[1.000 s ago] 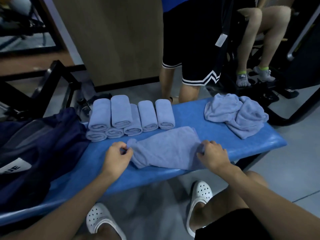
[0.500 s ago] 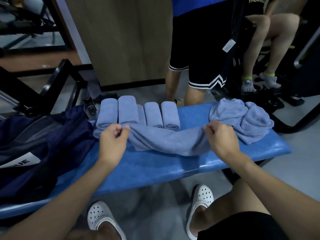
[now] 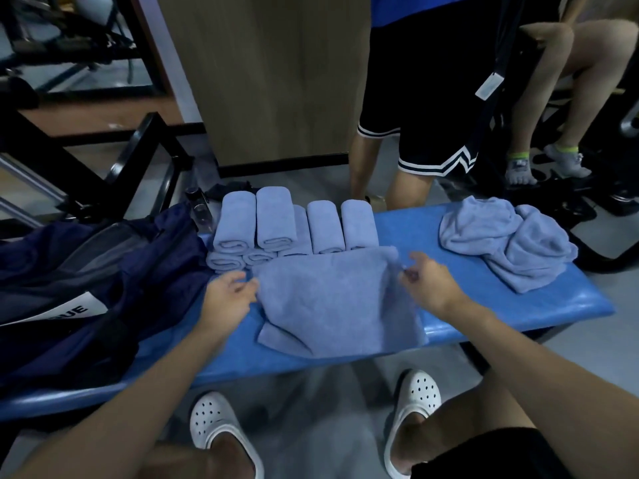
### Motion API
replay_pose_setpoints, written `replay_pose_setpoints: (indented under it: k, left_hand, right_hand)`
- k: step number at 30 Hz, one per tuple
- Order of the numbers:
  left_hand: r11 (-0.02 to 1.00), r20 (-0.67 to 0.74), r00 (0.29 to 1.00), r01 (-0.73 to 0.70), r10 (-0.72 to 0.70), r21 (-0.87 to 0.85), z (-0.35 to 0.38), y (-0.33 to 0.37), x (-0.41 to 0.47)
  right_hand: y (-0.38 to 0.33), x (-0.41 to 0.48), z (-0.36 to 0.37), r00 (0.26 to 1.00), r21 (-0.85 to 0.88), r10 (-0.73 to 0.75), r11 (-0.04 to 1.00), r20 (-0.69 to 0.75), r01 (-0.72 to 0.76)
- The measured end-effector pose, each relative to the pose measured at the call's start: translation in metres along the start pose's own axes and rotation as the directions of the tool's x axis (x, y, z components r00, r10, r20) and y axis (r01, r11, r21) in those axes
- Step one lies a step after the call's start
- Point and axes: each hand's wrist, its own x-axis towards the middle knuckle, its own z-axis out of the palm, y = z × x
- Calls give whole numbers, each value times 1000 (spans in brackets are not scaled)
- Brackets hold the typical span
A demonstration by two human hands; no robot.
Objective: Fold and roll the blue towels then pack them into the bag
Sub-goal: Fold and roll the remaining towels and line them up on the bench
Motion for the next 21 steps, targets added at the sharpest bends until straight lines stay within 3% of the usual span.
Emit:
replay_pose_setpoints:
  k: [6, 11, 15, 21]
  left_hand:
    - [980, 98, 994, 35, -55, 194, -2, -42, -12]
    - [903, 127, 988, -134, 89, 408, 12, -43, -10]
    - [900, 26, 993, -115, 114, 420, 21, -36, -9]
    - [907, 24, 993, -116, 117, 405, 27, -38, -9]
  right_hand:
    - [30, -24, 22, 991, -56, 113, 992, 69, -110]
    - [39, -28, 26, 994, -153, 90, 985, 59, -81]
    - [43, -29, 26, 998, -118, 63, 991, 31, -59]
    - [46, -28, 30, 995, -190, 85, 979, 53, -73]
